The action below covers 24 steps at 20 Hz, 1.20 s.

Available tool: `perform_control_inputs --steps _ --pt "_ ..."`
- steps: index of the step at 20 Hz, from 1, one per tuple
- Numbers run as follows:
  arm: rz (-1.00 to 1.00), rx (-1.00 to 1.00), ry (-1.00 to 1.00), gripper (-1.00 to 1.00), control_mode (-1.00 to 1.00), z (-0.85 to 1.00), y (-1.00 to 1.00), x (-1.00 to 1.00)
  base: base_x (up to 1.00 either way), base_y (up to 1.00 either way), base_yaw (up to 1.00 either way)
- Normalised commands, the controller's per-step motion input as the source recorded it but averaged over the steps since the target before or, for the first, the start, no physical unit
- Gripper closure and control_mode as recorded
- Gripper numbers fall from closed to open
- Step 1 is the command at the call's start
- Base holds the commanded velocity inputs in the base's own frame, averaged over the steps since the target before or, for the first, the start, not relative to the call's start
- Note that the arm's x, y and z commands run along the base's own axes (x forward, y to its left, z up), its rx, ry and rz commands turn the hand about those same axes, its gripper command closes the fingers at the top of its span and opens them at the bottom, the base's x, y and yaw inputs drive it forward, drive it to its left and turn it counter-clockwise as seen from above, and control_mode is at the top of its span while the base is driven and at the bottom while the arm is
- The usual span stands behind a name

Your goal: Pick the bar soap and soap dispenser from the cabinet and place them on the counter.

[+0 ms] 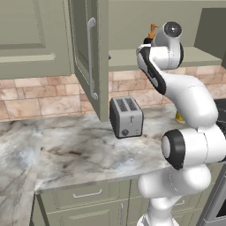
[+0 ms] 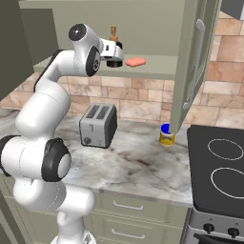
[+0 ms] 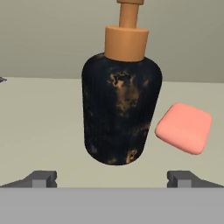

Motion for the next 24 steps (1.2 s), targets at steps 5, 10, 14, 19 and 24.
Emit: perform_control_inputs --steps 5,10,14,19,24 --pt "0.04 0.00 0.00 -1.00 -1.00 0.00 -0.01 0.27 0.00 0.00 0.00" --pt "0.03 0.00 0.00 -1.00 -1.00 0.00 -0.06 0.24 0.00 0.00 0.00" --pt "0.01 0.00 -0.03 -1.00 -1.00 0.00 -0.21 0.10 0.00 0.00 0.00" --pt "0.02 0.00 -0.01 -1.00 -1.00 -0.02 -0.11 0.06 0.00 0.00 0.00" --pt "0.05 0.00 0.00 -1.00 -1.00 -0.07 0.01 0.10 0.00 0.00 0.00"
